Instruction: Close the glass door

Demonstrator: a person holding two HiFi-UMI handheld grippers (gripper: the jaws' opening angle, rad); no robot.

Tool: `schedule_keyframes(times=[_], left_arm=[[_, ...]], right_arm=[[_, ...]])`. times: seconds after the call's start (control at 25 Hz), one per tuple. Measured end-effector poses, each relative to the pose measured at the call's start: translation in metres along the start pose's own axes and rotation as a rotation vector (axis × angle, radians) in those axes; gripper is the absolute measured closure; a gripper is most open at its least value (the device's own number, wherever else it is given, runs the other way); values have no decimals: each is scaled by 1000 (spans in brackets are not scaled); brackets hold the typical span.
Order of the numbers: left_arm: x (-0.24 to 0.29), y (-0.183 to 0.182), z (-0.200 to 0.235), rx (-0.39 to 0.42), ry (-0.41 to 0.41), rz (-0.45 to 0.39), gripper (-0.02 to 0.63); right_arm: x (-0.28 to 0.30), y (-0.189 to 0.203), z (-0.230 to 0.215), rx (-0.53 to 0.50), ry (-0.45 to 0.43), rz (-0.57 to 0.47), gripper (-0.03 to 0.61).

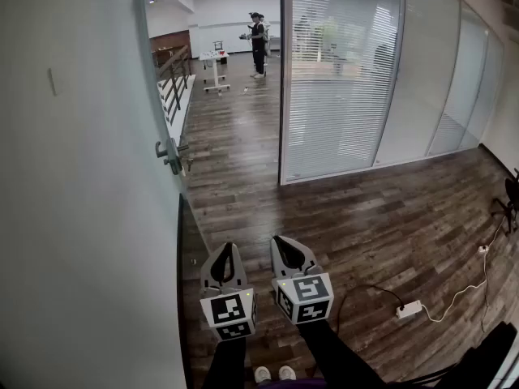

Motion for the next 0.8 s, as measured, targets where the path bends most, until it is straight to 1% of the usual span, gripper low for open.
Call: schedule_keyframes(times=[0.36,0.8], left_arm=[[-5,0,-1,0,2,-11,612],[-9,-2,3,-11,-1,-6,612]], right_arm=[[-6,0,3,-5,6,-5,581],[-9,-4,5,-14,24,-21,581]])
Point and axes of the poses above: the fingertips, and each gripper's own axes: x forward along the fingers, z to its left, y out of its underside, the point moved 4 cm from there along -x, backward along the fingers, and after that the axes turned 9 degrees about -y, right-handed, at the moved point
